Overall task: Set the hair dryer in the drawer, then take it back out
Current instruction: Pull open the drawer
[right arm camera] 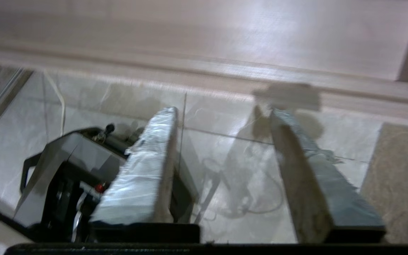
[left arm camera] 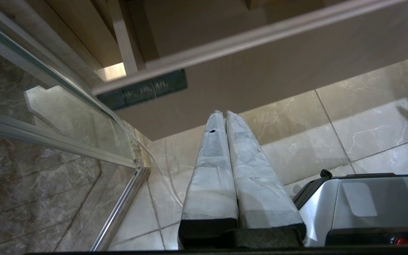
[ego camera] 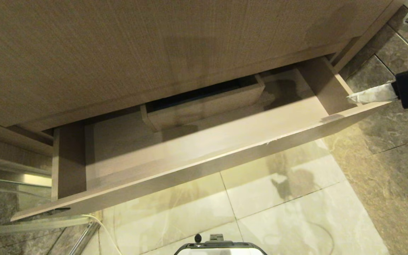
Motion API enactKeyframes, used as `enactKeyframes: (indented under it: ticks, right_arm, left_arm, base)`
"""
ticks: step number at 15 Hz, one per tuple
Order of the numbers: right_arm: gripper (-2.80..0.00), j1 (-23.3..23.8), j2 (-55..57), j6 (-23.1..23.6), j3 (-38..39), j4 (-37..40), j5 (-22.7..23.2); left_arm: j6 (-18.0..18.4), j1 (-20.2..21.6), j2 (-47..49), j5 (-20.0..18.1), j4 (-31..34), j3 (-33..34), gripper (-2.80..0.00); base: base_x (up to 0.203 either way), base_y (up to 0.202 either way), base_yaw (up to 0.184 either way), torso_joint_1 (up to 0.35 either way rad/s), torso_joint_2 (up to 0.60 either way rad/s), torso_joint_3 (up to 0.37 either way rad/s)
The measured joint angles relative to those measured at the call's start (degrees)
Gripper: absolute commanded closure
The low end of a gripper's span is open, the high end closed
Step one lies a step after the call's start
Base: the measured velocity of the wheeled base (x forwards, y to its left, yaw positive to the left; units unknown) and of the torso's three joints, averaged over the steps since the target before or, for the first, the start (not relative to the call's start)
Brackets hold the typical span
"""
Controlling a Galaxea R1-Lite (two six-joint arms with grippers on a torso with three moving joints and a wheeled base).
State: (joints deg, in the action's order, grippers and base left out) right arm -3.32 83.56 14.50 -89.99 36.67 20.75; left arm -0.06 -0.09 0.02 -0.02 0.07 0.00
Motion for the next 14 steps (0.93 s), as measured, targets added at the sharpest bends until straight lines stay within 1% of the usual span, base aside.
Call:
enactKeyframes:
  ticks: [2, 5, 6, 8, 10, 11, 13, 14]
  right_arm:
    - [0.0, 0.7, -2.9, -0.5, 4.0, -3.8, -0.8]
    - [0.0, 2.9, -10.8, -0.6, 16.6, -12.6, -4.1]
    - [0.0, 3.8, -14.9, -0.7, 22.4, -15.3, -5.4]
    - [0.0, 5.2, -24.9, -1.9, 37.4, -22.0, -6.9]
    - [0.0, 5.5, -36.5, -4.2, 54.0, -29.9, -8.1]
    - [0.0, 5.0, -41.6, -5.1, 61.4, -33.4, -9.3]
    - [0.0, 2.4, -53.1, -6.7, 75.9, -40.7, -13.7]
    - [0.0, 1.2, -58.1, -7.1, 80.9, -43.3, -15.7]
  left_arm:
    - [0.0, 0.0, 0.0, 0.0, 0.0, 0.0, 0.0]
    - [0.0, 0.0, 0.0, 0.0, 0.0, 0.0, 0.0]
    - [0.0, 0.0, 0.0, 0.0, -0.1, 0.0, 0.0]
    - [0.0, 0.0, 0.0, 0.0, 0.0, 0.0, 0.0]
    - [0.0, 0.0, 0.0, 0.0, 0.0, 0.0, 0.0]
    - [0.0, 0.0, 0.0, 0.0, 0.0, 0.0, 0.0]
    - [0.0, 0.0, 0.0, 0.0, 0.0, 0.0, 0.0]
    - [0.0, 0.0, 0.0, 0.0, -0.1, 0.0, 0.0]
  base:
    - [0.0, 0.0, 0.0, 0.0, 0.0, 0.0]
    - [0.0, 0.0, 0.0, 0.0, 0.0, 0.0]
    - [0.0, 0.0, 0.0, 0.0, 0.0, 0.0]
    - [0.0, 0.0, 0.0, 0.0, 0.0, 0.0]
    - [0.0, 0.0, 0.0, 0.0, 0.0, 0.0]
    - [0.0, 0.0, 0.0, 0.0, 0.0, 0.0]
    - [0.0, 0.0, 0.0, 0.0, 0.0, 0.0]
    - [0.0, 0.0, 0.0, 0.0, 0.0, 0.0]
